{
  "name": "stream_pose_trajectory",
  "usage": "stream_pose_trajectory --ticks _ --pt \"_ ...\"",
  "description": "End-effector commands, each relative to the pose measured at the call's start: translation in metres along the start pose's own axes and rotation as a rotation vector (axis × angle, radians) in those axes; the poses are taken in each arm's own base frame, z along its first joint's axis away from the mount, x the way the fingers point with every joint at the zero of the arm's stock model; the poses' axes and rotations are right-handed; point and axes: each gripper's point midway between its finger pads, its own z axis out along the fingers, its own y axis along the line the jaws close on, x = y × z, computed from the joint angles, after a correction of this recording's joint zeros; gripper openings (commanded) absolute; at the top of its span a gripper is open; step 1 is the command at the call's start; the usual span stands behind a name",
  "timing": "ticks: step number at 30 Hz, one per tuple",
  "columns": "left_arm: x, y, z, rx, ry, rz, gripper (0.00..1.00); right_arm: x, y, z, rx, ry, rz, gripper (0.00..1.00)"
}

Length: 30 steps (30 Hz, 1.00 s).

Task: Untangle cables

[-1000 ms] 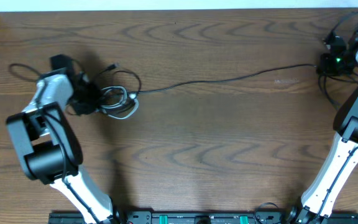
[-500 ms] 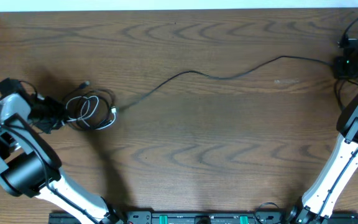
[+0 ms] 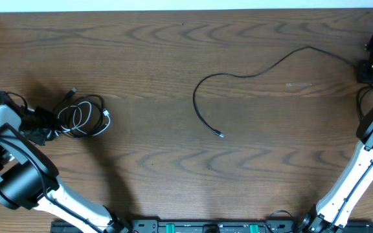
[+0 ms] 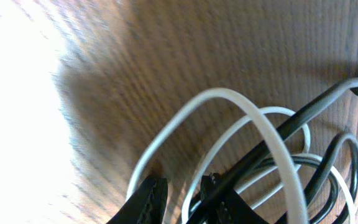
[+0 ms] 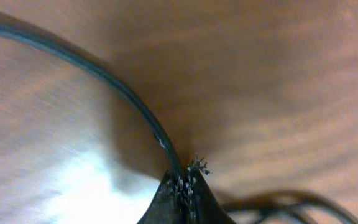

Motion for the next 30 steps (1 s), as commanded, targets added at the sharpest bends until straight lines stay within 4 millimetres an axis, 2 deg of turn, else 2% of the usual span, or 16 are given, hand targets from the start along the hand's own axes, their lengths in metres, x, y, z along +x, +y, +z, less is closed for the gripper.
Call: stream_pose_trajectory --ticks 1,3,5,6,10,13,14,16,17,21,23,24,25,30 --pt "0.009 -0.007 0.007 -0.017 0.019 0.028 0.26 -0.016 0.044 0.006 -0.178 -0.064 -0.057 0.33" --pt "0.012 -0.012 0.009 -0.017 0.024 0.044 0.26 -0.033 0.050 -0.007 -0.185 -0.107 -0.073 0.54" --pt "0.016 -0.018 0.011 -0.018 0.030 0.063 0.26 -0.051 0.053 -0.023 -0.175 -0.155 -0.091 0.81" --pt "0.018 -0.020 0.012 -0.018 0.032 0.071 0.27 -0.062 0.055 -0.033 -0.168 -0.185 -0.103 0.88" --pt "0.026 -0.032 0.016 -0.019 0.043 0.107 0.32 -0.091 0.076 -0.066 -0.179 -0.266 -0.151 0.88" --pt "0.033 -0.040 0.020 -0.019 0.052 0.135 0.32 -0.099 0.113 -0.083 -0.268 -0.296 -0.199 0.85" --pt "0.035 -0.043 0.021 -0.019 0.055 0.144 0.32 -0.099 0.132 -0.086 -0.320 -0.299 -0.219 0.83" --pt "0.039 -0.048 0.023 -0.020 0.061 0.162 0.32 -0.096 0.168 -0.094 -0.433 -0.297 -0.259 0.79" --pt "0.043 -0.052 0.024 -0.020 0.065 0.174 0.32 -0.089 0.200 -0.100 -0.522 -0.289 -0.312 0.76" --pt "0.050 -0.059 0.027 -0.021 0.074 0.203 0.32 -0.077 0.256 -0.110 -0.620 -0.262 -0.405 0.75" --pt "0.053 -0.062 0.028 -0.022 0.078 0.214 0.32 -0.070 0.283 -0.114 -0.643 -0.244 -0.449 0.80" --pt "0.054 -0.064 0.029 -0.022 0.080 0.219 0.32 -0.066 0.296 -0.116 -0.653 -0.237 -0.469 0.92" --pt "0.056 -0.065 0.029 -0.022 0.082 0.225 0.32 -0.063 0.311 -0.119 -0.664 -0.232 -0.494 0.99" --pt "0.061 -0.071 0.031 -0.023 0.089 0.244 0.32 -0.039 0.380 -0.131 -0.713 -0.190 -0.591 0.99"
